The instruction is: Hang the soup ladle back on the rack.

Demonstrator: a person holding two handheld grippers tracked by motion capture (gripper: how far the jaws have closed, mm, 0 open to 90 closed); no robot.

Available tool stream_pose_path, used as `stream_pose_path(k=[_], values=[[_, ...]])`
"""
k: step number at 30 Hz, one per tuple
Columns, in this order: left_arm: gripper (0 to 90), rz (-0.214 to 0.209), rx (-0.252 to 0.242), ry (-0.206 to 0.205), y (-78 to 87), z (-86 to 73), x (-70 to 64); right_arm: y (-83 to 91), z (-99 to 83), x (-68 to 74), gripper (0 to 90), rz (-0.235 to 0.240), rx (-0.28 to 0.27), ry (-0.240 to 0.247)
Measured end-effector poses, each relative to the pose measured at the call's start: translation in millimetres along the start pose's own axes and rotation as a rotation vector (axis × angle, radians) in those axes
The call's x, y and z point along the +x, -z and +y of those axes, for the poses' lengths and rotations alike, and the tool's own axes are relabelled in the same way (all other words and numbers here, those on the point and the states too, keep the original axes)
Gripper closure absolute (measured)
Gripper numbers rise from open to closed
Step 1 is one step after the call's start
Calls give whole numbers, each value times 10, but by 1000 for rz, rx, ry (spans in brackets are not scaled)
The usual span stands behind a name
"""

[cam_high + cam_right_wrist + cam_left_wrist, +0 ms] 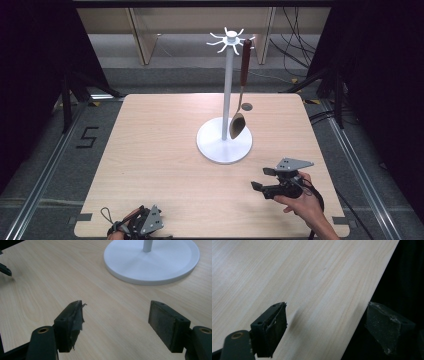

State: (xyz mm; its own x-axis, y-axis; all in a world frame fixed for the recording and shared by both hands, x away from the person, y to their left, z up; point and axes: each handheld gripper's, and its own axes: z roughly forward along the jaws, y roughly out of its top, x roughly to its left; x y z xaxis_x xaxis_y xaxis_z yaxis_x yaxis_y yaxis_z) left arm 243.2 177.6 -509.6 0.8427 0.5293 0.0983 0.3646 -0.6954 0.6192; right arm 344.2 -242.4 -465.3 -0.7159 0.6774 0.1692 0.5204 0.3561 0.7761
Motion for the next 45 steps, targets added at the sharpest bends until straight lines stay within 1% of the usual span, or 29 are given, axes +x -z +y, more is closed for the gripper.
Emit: stream_pose_path(k=[1,2,4,7,8,9,14,15,16,17,18,20,21,22,24,25,26,27,29,30,31,32,35,36,37,38,40,41,45], values=[[166,0,0,-1,1,1,1,0,2,-30,285,-12,-13,51],[166,-1,-5,3,-7,-2,1,4,-12,9,285,-5,-13,4],[166,-1,-3,1,-5,-2,0,9,-18,10,285,-3,-16,7],[166,1,-1,-6,0,0,2,15,-16,-13,275,4,-20,38],[166,1,-1,-4,0,-1,1,18,-24,-1,269,-2,-22,10],[166,-1,-3,-2,-5,-3,2,18,-32,-8,268,28,-18,-7],[166,2,-1,-4,1,-2,2,27,-83,-9,261,5,-12,-12],[166,0,-2,-2,-3,-4,3,27,-83,-9,261,5,-12,-12],[166,2,-1,-3,-2,-3,3,29,-112,13,259,26,-2,-33],[166,2,0,-5,0,-2,3,18,-124,-10,255,19,-17,9],[166,2,-1,-4,1,-1,2,24,-144,25,252,24,-5,-37],[166,2,0,-5,2,-1,1,35,-155,26,248,20,-1,-30],[166,2,0,-5,2,-2,2,23,-166,10,243,34,-9,-11],[166,2,1,-6,4,-2,2,37,-179,25,241,19,-1,-24],[166,1,0,-5,4,-2,2,41,-195,29,230,29,2,-28],[165,0,-1,-3,1,-2,2,57,-210,68,214,21,10,-64],[165,0,-1,-3,1,-2,2,57,-210,68,214,21,10,-64],[165,0,-2,-2,-1,-3,2,54,-228,42,202,16,11,-36],[166,-1,0,-3,2,-2,2,55,-258,47,190,9,8,-49],[166,0,-2,-2,-1,-3,1,64,-265,48,186,17,26,-57],[166,0,-2,-2,-1,-3,1,72,-281,73,190,-1,37,-70],[166,1,-2,-2,-1,-3,0,73,-292,60,193,-16,31,-50],[166,0,0,-5,3,-1,1,73,-317,81,194,7,39,-75],[166,1,-1,-3,3,-1,2,67,-325,58,194,17,42,-49],[166,-5,-3,-5,-2,-1,9,76,-337,96,194,18,48,-80],[166,-5,-3,0,-3,-2,7,80,-350,110,196,25,53,-83],[165,-6,-4,2,-5,-3,8,88,-357,112,197,13,54,-73],[166,-7,-5,2,-7,-3,9,77,-363,87,197,15,51,-39],[166,-4,-3,-3,0,0,7,81,-380,103,199,2,50,-54]])
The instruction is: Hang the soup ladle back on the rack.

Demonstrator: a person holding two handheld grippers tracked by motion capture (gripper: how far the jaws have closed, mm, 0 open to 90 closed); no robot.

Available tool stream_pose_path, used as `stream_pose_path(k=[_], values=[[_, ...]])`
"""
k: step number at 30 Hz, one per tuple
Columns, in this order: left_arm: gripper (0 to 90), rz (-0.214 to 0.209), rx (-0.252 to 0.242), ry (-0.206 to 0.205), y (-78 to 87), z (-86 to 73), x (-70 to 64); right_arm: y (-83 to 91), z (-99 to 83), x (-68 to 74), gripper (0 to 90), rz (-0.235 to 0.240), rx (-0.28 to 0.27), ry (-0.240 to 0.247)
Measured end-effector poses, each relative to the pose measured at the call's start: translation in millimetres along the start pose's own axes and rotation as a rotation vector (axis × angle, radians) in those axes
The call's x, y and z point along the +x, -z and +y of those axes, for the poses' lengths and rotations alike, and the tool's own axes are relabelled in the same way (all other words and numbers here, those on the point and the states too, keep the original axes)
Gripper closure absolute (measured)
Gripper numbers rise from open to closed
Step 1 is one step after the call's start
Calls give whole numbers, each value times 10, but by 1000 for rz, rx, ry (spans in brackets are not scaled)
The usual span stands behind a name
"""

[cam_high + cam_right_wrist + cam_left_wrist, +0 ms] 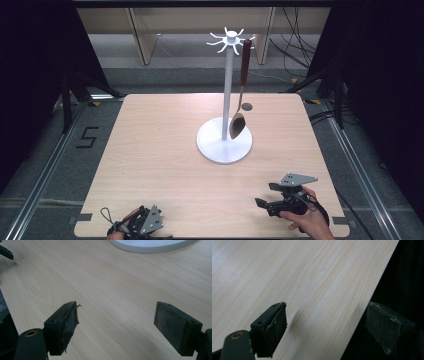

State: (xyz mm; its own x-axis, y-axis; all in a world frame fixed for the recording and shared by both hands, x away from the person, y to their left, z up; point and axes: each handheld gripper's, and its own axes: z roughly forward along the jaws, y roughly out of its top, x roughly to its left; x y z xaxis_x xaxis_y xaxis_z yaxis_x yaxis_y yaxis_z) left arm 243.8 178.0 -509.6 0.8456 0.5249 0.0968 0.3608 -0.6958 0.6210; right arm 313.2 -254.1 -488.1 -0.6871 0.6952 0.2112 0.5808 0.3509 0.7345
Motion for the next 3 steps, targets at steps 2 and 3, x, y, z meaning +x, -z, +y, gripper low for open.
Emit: stream_pose_path(k=[2,3], values=[[166,2,1,4,0,-1,-4,2,2,-1,201,22,8,-4],[166,1,1,2,-3,0,-1,3,2,0,205,20,3,-4]])
